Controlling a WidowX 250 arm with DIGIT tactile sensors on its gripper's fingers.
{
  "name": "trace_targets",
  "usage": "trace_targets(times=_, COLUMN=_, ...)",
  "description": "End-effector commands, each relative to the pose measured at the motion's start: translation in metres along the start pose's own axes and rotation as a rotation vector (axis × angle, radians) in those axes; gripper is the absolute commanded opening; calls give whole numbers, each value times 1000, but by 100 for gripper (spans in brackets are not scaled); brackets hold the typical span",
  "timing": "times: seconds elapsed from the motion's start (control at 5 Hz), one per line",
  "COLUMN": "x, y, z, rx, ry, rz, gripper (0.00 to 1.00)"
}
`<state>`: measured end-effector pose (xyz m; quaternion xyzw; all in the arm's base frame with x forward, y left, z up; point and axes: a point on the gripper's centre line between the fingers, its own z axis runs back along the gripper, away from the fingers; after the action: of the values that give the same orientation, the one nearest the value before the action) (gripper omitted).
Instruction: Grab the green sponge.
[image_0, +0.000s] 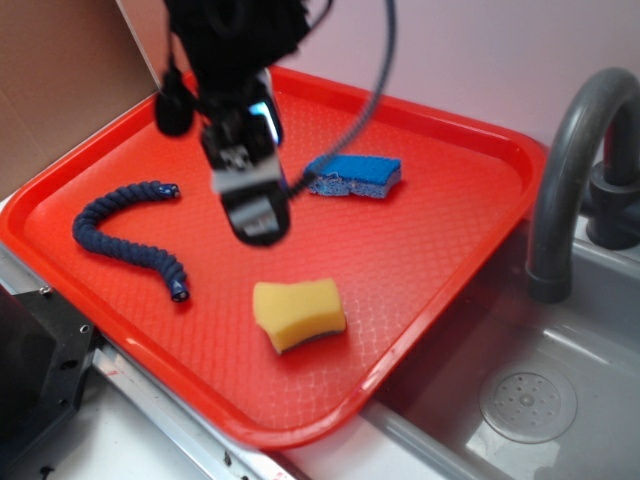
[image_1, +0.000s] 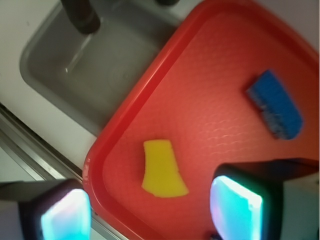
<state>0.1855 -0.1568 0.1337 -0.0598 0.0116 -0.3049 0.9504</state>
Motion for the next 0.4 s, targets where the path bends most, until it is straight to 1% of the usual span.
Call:
trace_targets(times=0.0, x=0, y=-13, z=-35, rx=3, ry=69, rz=-43, gripper=100)
trace_targets(times=0.2, x=-3, y=-10, z=-57, rx=24, ry=121, rz=-43, gripper=100)
